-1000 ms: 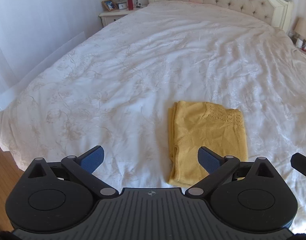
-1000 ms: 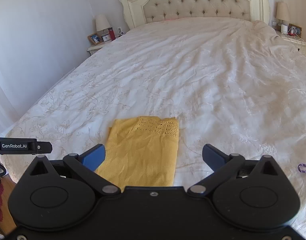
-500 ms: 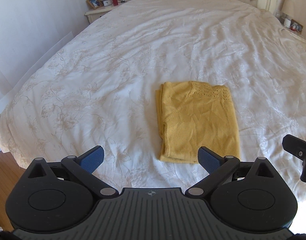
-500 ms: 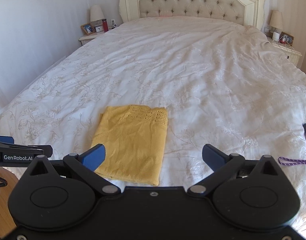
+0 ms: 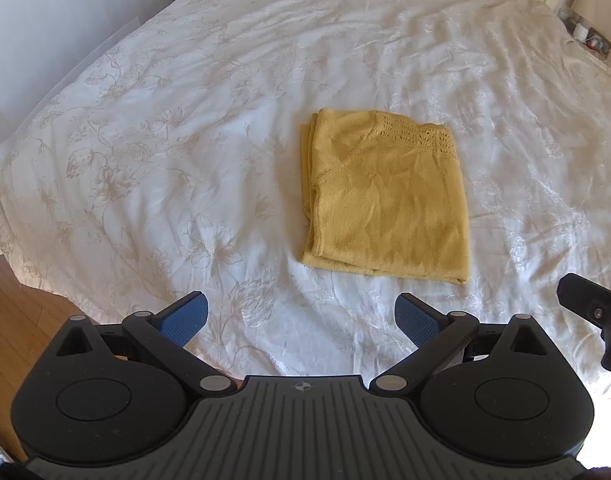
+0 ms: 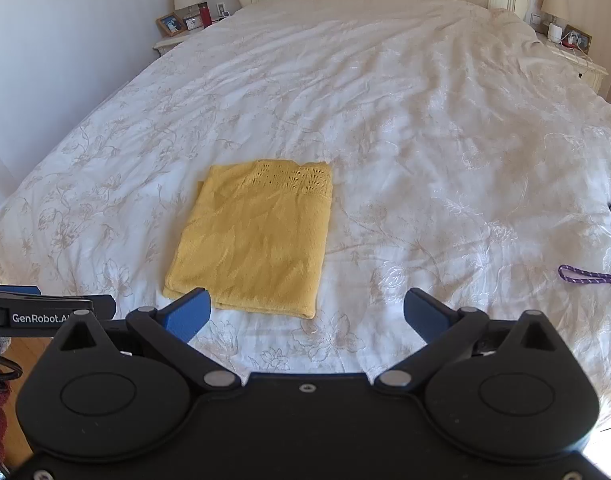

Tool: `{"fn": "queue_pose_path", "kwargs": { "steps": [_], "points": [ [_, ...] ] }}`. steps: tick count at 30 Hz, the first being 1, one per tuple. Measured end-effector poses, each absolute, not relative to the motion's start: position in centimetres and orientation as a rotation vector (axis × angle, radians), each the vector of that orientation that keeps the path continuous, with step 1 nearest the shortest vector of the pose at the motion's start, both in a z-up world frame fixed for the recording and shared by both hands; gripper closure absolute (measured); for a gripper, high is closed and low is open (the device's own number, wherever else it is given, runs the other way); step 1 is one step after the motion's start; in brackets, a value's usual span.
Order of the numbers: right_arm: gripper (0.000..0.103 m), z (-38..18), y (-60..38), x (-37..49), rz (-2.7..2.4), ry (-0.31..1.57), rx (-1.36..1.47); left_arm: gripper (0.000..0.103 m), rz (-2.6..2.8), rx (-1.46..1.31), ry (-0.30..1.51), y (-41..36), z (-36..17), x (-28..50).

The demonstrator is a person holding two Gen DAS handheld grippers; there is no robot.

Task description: Fold small clothes

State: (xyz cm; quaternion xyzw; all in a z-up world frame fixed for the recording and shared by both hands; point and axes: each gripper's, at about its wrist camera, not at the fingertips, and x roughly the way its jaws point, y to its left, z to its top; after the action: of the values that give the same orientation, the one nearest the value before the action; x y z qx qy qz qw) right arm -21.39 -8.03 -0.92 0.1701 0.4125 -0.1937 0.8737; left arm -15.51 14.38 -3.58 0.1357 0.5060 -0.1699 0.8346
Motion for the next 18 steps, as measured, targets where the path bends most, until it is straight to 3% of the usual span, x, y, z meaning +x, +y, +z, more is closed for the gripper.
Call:
{"fn": "queue_pose_path", "kwargs": {
  "steps": [18],
  "points": [
    [0.001, -1.4, -8.1, -20.1, -0.392, 0.877, 0.372, 0.002, -0.352, 0.278, 1.113, 14.1, -4.4, -14.9]
  ]
}}
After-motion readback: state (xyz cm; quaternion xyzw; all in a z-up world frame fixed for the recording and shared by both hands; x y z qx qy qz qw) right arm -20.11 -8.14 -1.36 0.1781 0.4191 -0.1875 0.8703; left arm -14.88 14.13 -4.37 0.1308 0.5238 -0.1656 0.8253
